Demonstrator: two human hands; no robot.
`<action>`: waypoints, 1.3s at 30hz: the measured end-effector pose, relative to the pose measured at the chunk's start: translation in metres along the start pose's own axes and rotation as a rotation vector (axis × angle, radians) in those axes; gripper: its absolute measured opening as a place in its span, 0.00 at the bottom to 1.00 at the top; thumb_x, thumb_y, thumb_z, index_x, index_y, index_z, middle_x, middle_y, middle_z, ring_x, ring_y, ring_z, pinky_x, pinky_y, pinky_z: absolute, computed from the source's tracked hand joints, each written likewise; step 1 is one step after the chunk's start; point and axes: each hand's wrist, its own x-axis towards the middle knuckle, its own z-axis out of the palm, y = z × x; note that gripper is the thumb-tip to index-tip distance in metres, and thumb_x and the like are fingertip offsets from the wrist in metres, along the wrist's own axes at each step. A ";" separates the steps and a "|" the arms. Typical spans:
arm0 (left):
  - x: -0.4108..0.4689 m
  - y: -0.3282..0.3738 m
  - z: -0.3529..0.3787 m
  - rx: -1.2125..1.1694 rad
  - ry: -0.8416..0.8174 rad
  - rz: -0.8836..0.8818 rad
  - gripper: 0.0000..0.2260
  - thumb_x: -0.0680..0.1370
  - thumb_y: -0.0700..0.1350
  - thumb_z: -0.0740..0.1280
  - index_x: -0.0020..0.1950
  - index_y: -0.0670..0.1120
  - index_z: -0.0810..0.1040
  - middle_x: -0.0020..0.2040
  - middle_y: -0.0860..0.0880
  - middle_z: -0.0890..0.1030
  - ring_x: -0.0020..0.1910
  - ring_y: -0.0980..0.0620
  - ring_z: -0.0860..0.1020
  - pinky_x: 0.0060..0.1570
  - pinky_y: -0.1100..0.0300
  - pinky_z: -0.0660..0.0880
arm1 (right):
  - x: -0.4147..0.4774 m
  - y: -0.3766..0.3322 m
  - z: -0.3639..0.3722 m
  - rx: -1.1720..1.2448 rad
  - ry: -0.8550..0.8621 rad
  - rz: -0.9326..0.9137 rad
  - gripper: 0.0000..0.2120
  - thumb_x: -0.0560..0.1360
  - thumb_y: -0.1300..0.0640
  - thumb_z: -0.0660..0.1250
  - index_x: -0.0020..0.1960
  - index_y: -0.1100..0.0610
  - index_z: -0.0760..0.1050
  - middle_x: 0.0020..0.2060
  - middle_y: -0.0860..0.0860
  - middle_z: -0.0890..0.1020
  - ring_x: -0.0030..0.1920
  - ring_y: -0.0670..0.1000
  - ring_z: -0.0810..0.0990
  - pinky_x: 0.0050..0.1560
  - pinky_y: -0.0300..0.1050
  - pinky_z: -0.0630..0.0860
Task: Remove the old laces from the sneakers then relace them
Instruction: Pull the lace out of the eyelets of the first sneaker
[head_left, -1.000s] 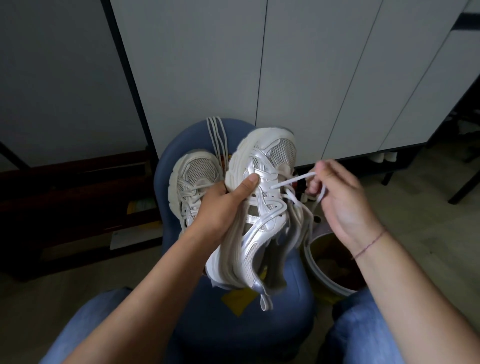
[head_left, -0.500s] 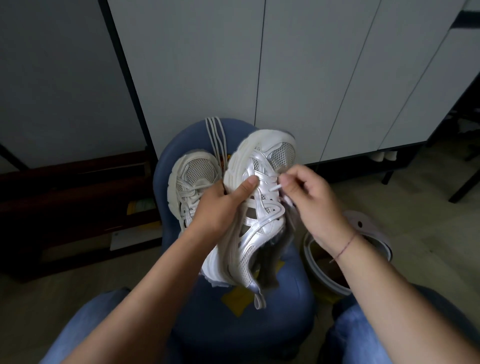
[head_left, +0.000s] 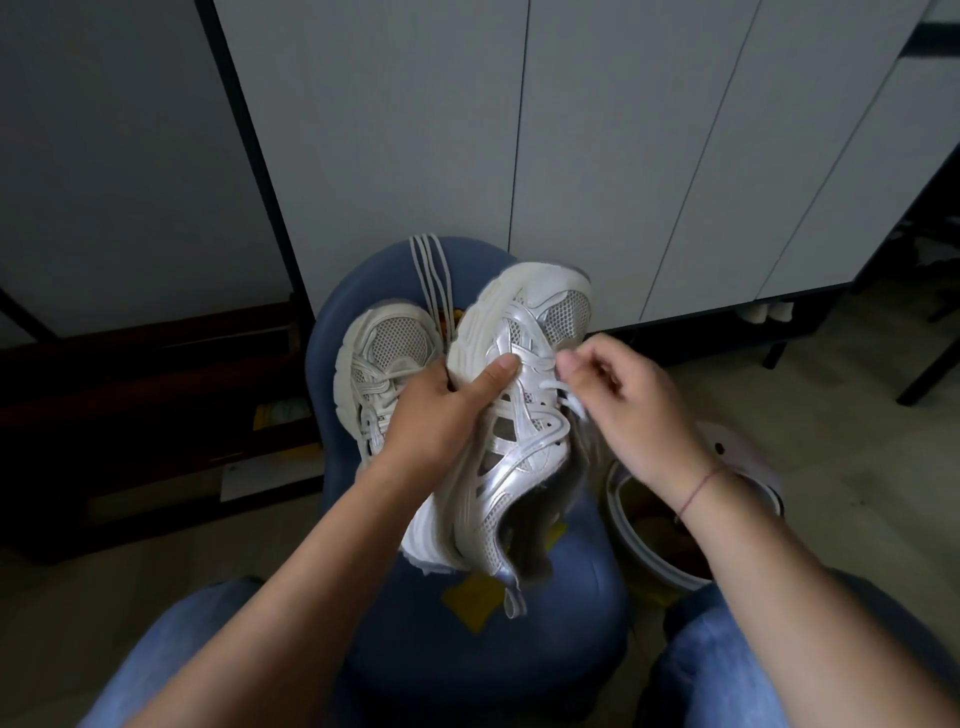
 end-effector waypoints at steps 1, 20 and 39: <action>0.000 -0.001 0.000 0.013 0.013 0.006 0.19 0.72 0.59 0.72 0.56 0.48 0.80 0.45 0.51 0.86 0.45 0.52 0.85 0.55 0.50 0.80 | -0.001 -0.001 0.002 -0.117 0.013 -0.062 0.20 0.71 0.36 0.61 0.38 0.53 0.72 0.33 0.47 0.76 0.35 0.45 0.74 0.38 0.42 0.71; 0.000 0.000 0.000 0.003 0.000 -0.004 0.25 0.68 0.63 0.71 0.58 0.48 0.80 0.47 0.52 0.86 0.47 0.52 0.85 0.57 0.49 0.79 | 0.005 -0.006 -0.011 0.376 0.058 0.094 0.12 0.72 0.44 0.64 0.42 0.54 0.73 0.32 0.46 0.77 0.36 0.44 0.74 0.41 0.37 0.72; 0.002 0.008 -0.012 -0.177 -0.065 -0.112 0.21 0.74 0.57 0.70 0.57 0.42 0.82 0.48 0.45 0.86 0.48 0.45 0.85 0.56 0.48 0.79 | 0.015 -0.012 -0.024 1.352 -0.072 0.295 0.15 0.77 0.49 0.56 0.33 0.52 0.67 0.29 0.46 0.64 0.31 0.45 0.63 0.42 0.39 0.68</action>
